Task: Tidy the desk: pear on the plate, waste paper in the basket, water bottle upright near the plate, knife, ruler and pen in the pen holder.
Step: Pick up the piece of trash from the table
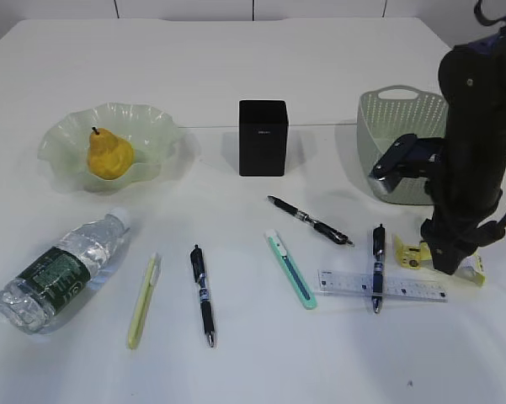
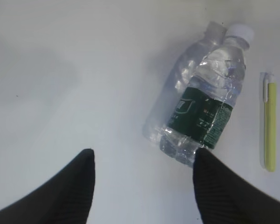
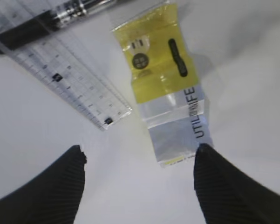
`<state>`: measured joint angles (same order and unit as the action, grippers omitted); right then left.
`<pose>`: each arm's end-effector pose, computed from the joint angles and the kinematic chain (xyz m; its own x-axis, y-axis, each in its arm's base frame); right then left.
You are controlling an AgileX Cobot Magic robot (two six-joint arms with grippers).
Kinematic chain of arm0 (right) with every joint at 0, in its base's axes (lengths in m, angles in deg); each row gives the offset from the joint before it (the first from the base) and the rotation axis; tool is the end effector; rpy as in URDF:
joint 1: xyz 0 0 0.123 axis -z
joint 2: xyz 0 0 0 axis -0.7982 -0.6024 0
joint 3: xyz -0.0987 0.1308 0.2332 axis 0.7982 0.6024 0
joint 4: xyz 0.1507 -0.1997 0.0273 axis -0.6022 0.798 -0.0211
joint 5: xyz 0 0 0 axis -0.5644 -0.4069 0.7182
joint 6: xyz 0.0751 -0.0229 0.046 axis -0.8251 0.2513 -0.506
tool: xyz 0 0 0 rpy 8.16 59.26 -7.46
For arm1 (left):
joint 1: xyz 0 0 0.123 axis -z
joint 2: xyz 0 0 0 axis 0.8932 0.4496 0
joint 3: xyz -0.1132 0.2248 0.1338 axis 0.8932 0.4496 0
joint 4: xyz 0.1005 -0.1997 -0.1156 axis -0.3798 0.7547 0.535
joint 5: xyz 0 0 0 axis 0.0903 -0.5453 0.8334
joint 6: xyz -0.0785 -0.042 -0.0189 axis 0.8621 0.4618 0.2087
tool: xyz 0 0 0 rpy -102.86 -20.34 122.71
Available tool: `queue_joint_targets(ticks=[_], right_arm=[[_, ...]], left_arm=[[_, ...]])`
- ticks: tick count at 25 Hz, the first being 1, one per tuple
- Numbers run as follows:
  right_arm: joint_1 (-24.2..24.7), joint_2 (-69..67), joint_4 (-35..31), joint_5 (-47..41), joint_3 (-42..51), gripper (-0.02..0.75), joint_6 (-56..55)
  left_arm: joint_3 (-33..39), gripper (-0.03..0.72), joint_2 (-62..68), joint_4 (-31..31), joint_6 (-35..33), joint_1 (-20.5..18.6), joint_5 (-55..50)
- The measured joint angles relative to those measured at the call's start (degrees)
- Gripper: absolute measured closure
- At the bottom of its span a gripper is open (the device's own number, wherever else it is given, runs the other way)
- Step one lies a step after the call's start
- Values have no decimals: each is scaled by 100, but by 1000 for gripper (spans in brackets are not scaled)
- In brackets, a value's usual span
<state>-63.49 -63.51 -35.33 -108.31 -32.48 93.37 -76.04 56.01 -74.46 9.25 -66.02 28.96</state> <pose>0.3563 0.0511 0.1785 -0.6716 -0.7279 0.1380 -0.7407 0.6642 -0.1015 0.2574 0.0044 0.2919 -0.9084 -0.0806 -0.4103 -0.0464 0.9946 -0.0928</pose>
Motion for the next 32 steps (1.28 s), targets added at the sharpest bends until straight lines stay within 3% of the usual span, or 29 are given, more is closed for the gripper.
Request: queue_joint_targets(ticks=[9, 21, 32], right_arm=[[0, -151, 271, 732, -47, 200, 366], [200, -464, -115, 1011, -56, 201, 1024], [200, -731, -51, 1218, -56, 201, 1070]], left_arm=[[0, 221, 0, 0, 0, 0, 13], [0, 221, 0, 4, 0, 0, 13], [0, 221, 0, 4, 0, 0, 37]])
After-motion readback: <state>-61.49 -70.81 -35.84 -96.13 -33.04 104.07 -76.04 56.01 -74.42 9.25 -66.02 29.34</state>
